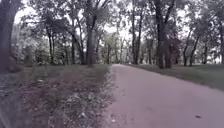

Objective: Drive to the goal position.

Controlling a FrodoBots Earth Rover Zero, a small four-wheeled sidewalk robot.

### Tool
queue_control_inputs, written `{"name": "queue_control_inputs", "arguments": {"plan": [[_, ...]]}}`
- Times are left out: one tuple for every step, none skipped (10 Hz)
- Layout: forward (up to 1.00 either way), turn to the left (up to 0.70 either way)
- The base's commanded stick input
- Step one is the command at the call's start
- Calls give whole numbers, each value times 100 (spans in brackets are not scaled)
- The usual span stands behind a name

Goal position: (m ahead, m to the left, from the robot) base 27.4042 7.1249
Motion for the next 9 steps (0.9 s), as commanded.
{"name": "queue_control_inputs", "arguments": {"plan": [[69,1],[69,0],[69,0],[69,1],[69,0],[69,0],[68,0],[69,0],[68,0]]}}
